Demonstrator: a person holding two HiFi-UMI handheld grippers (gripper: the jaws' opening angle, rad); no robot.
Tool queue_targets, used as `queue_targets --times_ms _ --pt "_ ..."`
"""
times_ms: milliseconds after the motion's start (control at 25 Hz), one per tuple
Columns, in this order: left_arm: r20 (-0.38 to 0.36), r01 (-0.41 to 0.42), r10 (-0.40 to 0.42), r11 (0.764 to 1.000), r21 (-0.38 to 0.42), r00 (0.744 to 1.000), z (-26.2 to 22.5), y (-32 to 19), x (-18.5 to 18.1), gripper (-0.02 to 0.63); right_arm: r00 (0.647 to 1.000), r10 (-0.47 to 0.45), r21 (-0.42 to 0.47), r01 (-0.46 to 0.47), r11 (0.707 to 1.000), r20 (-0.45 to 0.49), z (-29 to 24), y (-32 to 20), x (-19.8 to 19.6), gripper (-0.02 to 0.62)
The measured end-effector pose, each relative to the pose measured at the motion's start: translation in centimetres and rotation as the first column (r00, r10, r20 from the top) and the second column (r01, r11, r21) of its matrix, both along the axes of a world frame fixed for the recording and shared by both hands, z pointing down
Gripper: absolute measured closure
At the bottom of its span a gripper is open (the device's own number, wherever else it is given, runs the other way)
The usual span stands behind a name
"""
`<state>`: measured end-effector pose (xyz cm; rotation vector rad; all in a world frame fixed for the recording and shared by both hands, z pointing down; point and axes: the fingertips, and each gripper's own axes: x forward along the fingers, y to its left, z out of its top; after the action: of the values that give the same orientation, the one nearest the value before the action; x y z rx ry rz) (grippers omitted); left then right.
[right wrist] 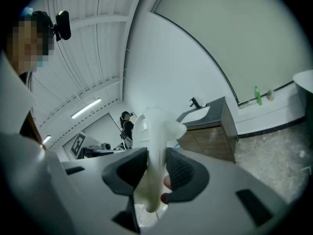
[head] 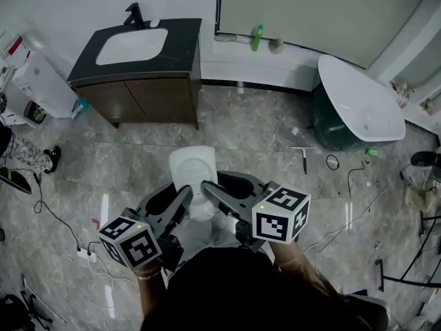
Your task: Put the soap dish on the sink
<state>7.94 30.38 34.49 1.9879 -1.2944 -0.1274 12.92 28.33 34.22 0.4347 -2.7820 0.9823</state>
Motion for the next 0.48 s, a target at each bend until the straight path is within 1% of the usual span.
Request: queue_targets --times_ms 80,160,240,320,480 --pt "-0.012 -0.005 0.005 1.000 0.010 1.000 -0.2 -2.1 -2.1 0.482 1.000 0.005 0.004 -0.005 1.000 -0.006 -0.3 -2.1 -2.2 0.469" --pt "-0.023 -0.015 0.016 1.000 0.016 1.000 -0.8 -4.9 -5.2 0.482 1.000 0.013 0.008 -0.013 1.000 -0.018 -0.9 -4.7 -5.2 0.469" --pt "-0.021 -0.025 0.025 0.999 0.022 0.999 -1.4 -7.1 -7.6 0.482 1.000 0.020 0.015 -0.020 1.000 -0.024 -1.5 -6.9 -7.6 0.469" --pt "-0.009 -0.031 0.032 0.999 0.032 0.999 -1.5 -8.0 -8.6 0.482 0.999 0.026 0.027 -0.025 0.999 -0.022 -1.6 -7.7 -8.5 0.469" --pt "-0.005 -0.049 0.049 0.997 0.062 0.999 -0.8 -8.2 -8.9 0.482 0.999 0.043 0.051 -0.042 0.998 -0.015 -1.0 -7.9 -8.8 0.469"
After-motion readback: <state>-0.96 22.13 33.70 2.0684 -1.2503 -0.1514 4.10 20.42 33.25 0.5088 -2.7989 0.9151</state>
